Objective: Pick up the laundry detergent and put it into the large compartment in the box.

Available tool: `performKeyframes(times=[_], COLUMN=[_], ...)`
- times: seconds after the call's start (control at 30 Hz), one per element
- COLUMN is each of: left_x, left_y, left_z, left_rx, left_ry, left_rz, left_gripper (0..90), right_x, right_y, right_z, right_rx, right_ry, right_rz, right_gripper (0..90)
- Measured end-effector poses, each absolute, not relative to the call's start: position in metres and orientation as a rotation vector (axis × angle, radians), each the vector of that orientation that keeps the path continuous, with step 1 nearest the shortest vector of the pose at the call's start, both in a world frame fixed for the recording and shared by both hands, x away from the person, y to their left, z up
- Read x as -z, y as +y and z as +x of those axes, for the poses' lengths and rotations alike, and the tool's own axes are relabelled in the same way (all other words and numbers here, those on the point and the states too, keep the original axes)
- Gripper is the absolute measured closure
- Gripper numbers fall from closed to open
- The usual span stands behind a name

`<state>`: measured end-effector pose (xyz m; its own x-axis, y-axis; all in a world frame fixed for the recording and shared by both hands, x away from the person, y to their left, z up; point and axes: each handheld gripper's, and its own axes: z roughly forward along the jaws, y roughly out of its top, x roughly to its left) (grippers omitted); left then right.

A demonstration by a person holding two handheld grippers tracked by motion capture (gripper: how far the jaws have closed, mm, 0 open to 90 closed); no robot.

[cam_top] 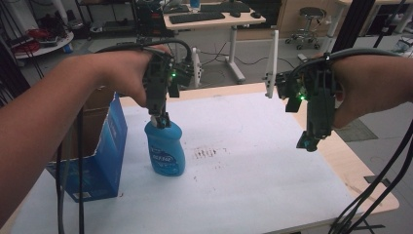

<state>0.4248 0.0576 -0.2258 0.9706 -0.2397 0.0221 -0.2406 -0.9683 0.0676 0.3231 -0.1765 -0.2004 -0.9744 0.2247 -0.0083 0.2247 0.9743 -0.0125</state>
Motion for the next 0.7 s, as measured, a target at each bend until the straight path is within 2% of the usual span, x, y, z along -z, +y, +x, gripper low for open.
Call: performKeyframes(times=[0.7], left_x=[0.279], left_y=[0.067], left_z=[0.434], left_rx=[0.048], left_ry=[-0.483], left_rz=[3.121], left_gripper=[1.7], right_x=[0.204], right_y=[-0.175], right_z=[0.322], right_rx=[0.019], right_ry=[3.115], right_rz=[0.393], right_gripper=[2.1])
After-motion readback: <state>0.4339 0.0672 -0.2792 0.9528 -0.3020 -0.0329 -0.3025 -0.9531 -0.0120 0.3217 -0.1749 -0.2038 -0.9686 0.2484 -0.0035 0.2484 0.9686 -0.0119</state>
